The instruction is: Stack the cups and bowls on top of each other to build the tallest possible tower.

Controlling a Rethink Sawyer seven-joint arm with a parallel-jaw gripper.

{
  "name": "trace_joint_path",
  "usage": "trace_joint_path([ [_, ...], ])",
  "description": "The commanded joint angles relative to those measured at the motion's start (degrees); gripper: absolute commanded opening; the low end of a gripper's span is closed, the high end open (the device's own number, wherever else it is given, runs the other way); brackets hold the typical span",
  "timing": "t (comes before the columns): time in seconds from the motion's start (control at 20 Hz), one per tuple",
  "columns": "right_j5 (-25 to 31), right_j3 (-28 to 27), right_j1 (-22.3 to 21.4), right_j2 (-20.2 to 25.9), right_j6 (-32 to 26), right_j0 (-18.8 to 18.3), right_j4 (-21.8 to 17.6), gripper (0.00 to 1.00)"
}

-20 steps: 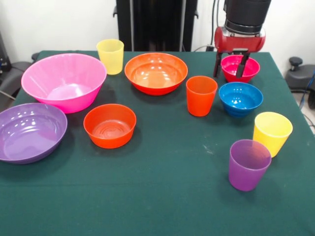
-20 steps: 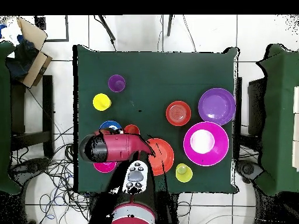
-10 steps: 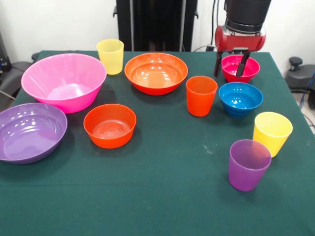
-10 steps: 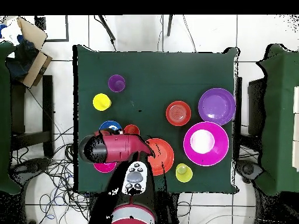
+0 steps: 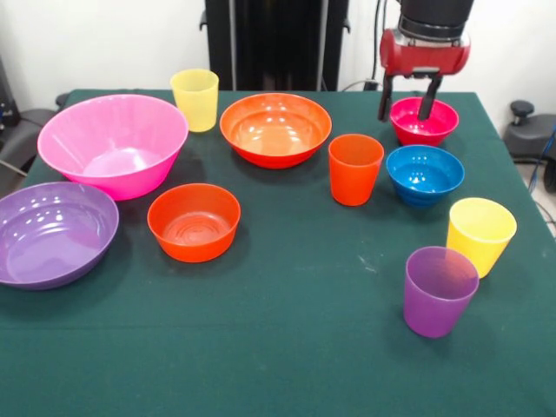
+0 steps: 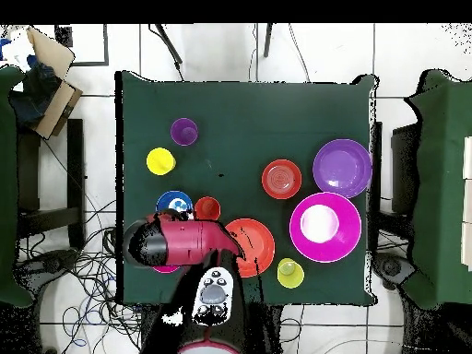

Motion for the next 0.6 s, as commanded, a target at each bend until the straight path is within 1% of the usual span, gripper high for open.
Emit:
trace_joint_path([
  [0.05, -2.80, 7.00, -0.88, 4.70, 10.46, 0.39, 0.12, 1.00],
  [0.35, -6.92, 6.69, 3.20, 6.04, 9.39, -1.46, -0.91, 1.00],
  [0.6, -10.53, 7.80, 5.46, 6.31, 9.76, -1.69, -1.55, 1.00],
])
